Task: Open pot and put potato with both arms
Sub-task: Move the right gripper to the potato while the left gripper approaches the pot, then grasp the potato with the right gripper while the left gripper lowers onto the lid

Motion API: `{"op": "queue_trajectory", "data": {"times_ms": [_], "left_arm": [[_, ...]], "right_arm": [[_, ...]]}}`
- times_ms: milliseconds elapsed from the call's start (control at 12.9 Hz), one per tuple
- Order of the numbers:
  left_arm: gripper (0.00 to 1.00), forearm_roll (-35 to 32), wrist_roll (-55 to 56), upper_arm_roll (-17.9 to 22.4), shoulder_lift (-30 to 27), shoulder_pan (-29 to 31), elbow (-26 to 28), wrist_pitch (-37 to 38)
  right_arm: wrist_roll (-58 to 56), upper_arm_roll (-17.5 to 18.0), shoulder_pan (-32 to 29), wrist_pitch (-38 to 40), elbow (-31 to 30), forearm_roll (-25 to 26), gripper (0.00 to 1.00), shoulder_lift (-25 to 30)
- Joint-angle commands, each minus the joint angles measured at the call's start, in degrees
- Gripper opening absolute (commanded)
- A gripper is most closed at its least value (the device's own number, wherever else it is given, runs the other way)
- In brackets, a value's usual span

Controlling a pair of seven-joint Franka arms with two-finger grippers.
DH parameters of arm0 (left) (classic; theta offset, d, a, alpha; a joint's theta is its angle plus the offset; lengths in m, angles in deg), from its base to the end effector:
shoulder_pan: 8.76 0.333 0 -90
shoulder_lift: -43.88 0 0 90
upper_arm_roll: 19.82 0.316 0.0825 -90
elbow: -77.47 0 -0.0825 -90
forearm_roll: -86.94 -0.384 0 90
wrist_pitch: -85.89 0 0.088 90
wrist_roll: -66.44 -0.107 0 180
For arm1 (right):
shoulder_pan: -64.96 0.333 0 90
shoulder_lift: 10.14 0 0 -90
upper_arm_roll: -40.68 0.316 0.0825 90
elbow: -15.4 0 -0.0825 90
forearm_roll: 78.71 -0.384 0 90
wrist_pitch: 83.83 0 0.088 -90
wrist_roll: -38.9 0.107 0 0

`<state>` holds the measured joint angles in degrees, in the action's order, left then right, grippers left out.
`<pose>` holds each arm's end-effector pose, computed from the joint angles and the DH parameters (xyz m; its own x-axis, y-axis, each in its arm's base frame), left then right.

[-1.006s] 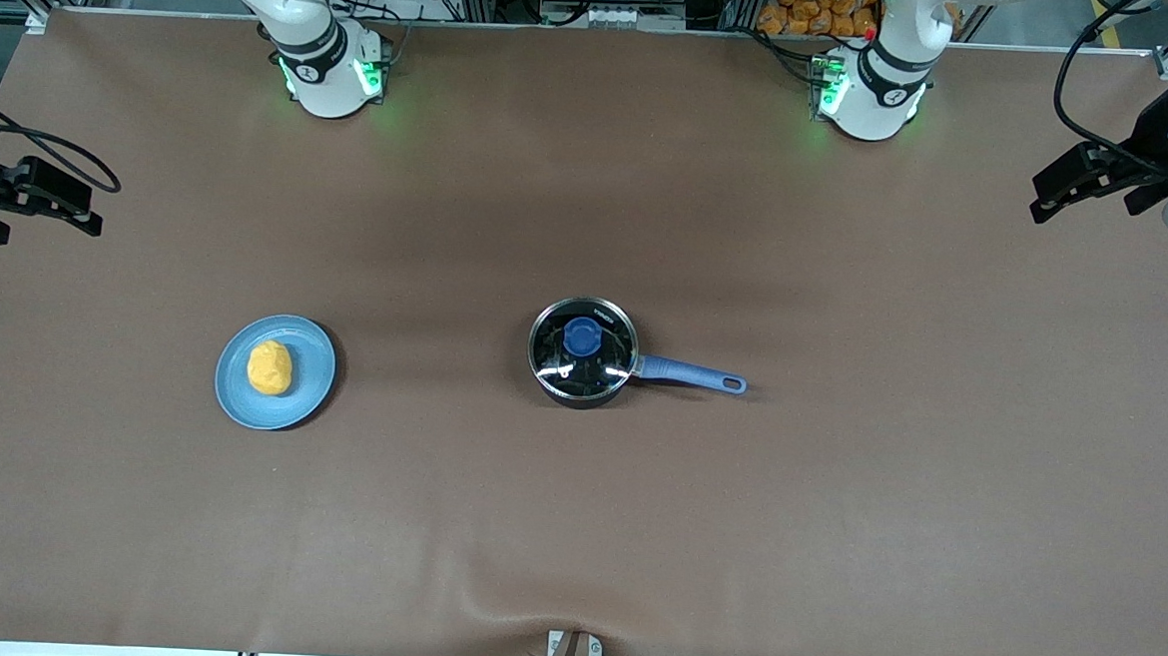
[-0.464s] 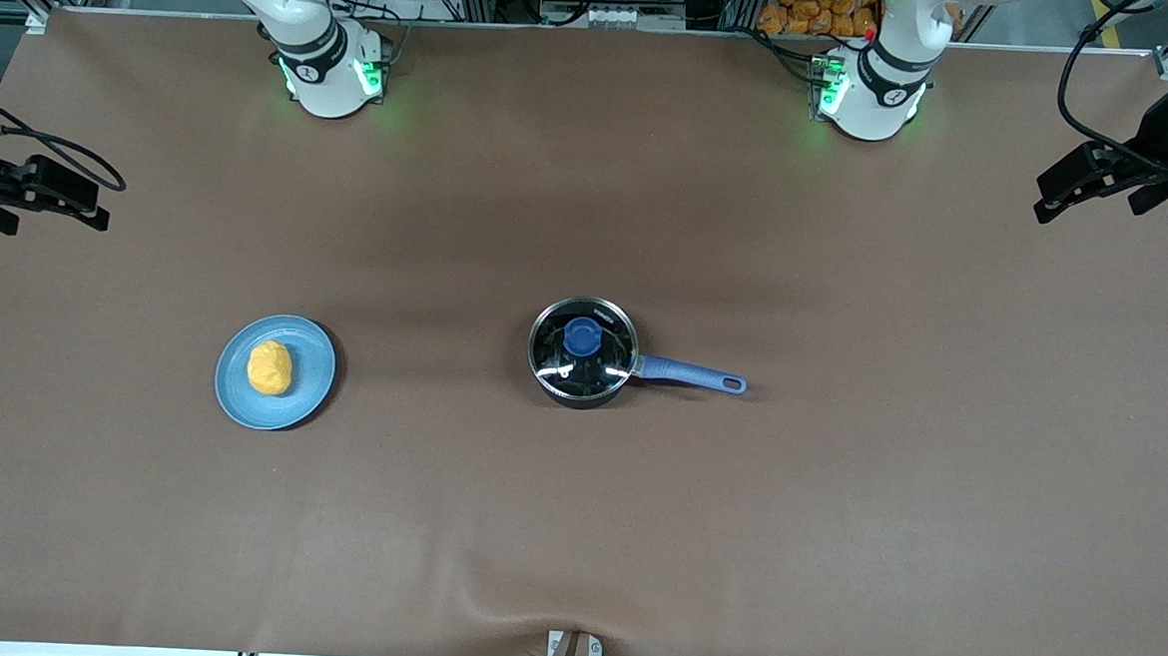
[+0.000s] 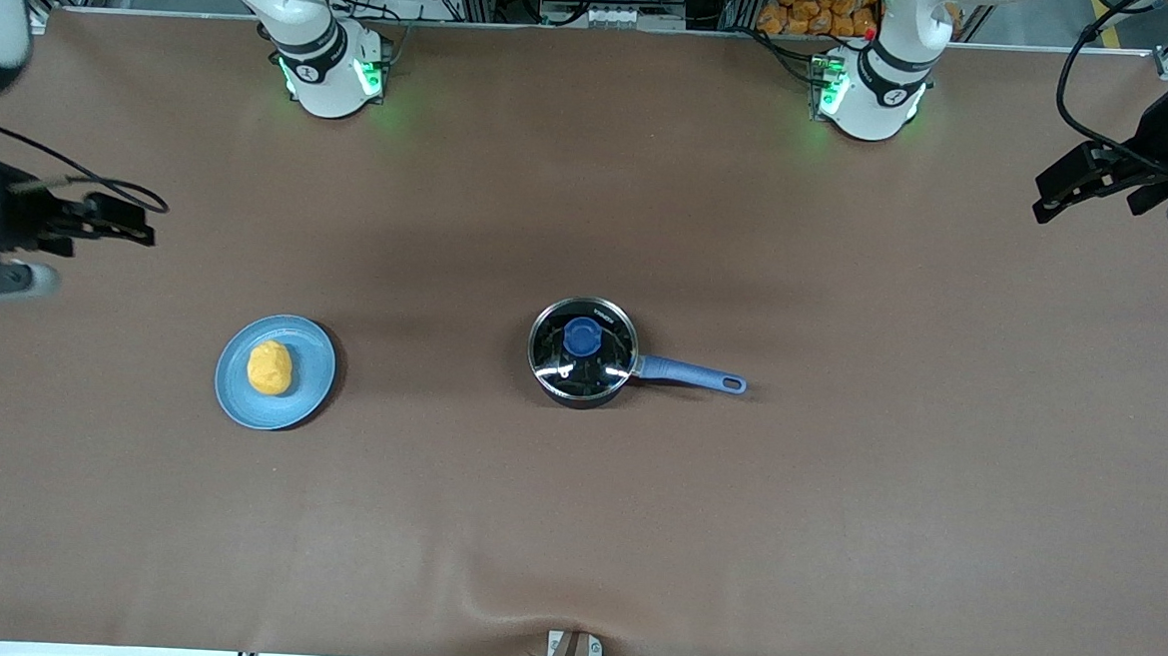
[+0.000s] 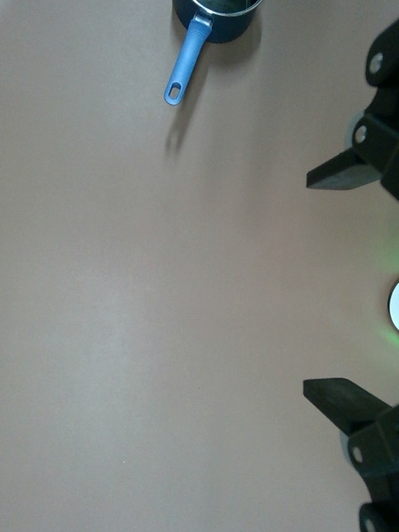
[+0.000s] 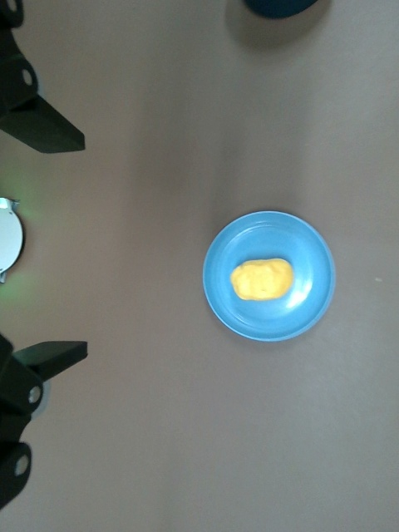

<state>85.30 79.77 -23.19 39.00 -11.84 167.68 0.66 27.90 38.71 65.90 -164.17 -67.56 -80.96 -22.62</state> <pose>0.5161 -0.0566 0.6612 0.9925 0.1222 0.0059 0.1224 -0.9919 -0.0330 0.5960 -0.0039 0.5433 0.9517 0.1790 -0.2495 0.1637 -0.9832 -0.0807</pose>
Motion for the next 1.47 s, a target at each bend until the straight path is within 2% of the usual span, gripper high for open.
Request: {"op": "queue_trajectory", "data": {"times_ms": [0, 464, 1006, 1238, 1392], "left_arm": [[1.00, 1.3, -0.5, -1.2, 2.9, -1.3, -3.1, 0.7], [1.00, 3.7, 3.3, -2.6, 9.4, -5.9, -7.3, -0.2], [1.00, 3.7, 11.9, -2.7, 15.9, -13.3, -9.5, -6.3], [1.00, 3.6, 14.2, -2.6, 18.7, -15.9, -10.9, -8.6], [1.00, 3.4, 17.0, -2.6, 20.9, -18.1, -12.1, -8.7]], "right_arm": [[-1.1, 0.9, -0.5, -2.1, -2.0, -0.9, 1.00, -4.2], [-12.2, 1.0, -0.6, -16.8, -12.8, -1.6, 1.00, -8.8], [-20.2, 1.0, -0.9, -32.6, -13.0, -3.5, 1.00, -20.6], [-20.8, 1.0, -1.4, -34.2, -13.0, -3.5, 1.00, -23.4], [-20.8, 1.0, -1.5, -34.2, -13.1, -5.3, 1.00, -24.3]]}}
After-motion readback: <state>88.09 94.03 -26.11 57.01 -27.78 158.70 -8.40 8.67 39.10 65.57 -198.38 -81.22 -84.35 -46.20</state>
